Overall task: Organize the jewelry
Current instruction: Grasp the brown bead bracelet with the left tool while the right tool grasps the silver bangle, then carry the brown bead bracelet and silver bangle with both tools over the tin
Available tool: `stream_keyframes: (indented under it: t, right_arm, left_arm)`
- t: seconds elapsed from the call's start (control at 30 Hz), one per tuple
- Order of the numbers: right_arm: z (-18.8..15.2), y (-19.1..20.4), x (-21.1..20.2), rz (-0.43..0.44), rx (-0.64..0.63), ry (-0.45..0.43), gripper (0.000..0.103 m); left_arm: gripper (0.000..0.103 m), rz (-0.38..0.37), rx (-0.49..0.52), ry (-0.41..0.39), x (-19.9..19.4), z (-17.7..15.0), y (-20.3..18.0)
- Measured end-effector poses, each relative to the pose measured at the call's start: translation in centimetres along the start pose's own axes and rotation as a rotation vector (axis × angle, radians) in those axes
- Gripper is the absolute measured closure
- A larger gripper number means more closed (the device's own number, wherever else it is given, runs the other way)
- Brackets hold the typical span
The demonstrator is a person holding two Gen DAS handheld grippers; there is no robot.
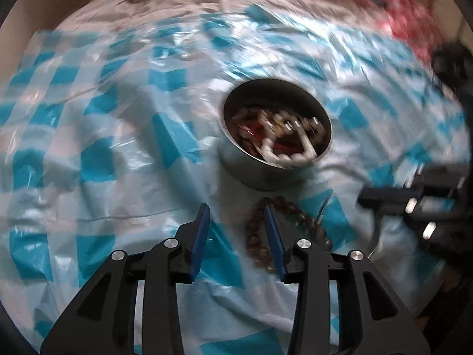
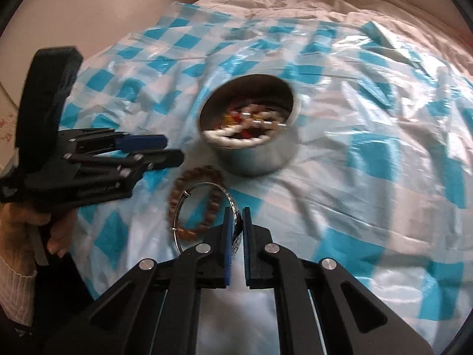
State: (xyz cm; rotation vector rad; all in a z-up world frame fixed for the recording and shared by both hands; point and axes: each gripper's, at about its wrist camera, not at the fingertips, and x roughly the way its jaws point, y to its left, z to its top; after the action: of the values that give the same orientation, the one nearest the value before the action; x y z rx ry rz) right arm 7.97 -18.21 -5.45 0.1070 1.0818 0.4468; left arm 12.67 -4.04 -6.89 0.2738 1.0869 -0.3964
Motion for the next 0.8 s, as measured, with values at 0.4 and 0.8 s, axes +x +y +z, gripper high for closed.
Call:
stream_keyframes:
  t: [0.4, 0.8]
  right_arm:
    - [0.2, -3.1, -2.1, -0.027, 0.080, -0.044, 0.096]
    - [1.0, -4.8, -4.4, 0.049, 0.179, -0.133, 0.096]
  left_arm:
    - [0.093, 0.010, 0.079, -0.004, -1.5, -0.2, -0.6]
    - [0.093, -0.170, 0.068, -0.110, -5.3, 0.8, -0.5]
